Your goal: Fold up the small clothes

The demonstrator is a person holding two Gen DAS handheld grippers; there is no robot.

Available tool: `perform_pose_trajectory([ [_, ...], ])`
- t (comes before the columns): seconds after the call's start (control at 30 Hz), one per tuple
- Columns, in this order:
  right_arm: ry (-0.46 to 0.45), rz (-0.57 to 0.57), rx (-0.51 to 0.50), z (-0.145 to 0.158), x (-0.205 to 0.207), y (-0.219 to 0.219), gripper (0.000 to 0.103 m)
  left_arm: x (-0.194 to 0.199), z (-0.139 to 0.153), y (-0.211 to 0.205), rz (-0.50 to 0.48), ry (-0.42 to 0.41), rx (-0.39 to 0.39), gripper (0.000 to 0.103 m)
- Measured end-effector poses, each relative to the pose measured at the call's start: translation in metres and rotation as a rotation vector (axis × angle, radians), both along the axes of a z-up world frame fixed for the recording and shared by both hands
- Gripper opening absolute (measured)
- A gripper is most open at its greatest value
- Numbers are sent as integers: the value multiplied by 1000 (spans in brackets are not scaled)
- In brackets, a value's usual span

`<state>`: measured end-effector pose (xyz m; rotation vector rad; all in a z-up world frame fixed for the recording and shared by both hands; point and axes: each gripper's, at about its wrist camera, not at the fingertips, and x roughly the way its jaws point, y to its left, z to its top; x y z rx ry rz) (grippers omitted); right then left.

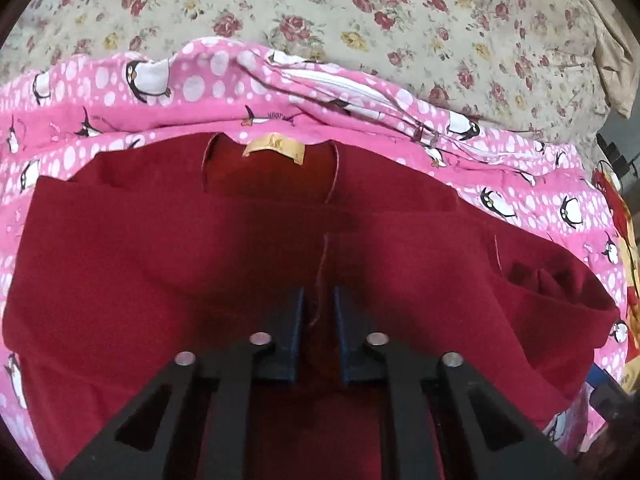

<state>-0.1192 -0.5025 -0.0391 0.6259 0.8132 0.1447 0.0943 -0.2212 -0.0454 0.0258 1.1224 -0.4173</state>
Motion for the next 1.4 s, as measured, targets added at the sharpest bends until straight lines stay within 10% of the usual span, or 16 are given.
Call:
perform_pose_trajectory([
  [0.47, -1, -38, 16, -3, -2, -5, 67, 10, 69, 121, 230, -139, -143, 0],
  [0.93, 1, 84, -236, 22, 59, 60, 67, 9, 28, 201, 396, -53, -171, 0],
  [1.03, 77, 125, -340, 8, 87, 77, 18, 8, 29, 198, 386, -55, -169, 0],
  [1.4, 119, 123, -316, -1, 46, 63, 0, 12, 18, 195, 373, -12, -164, 0],
])
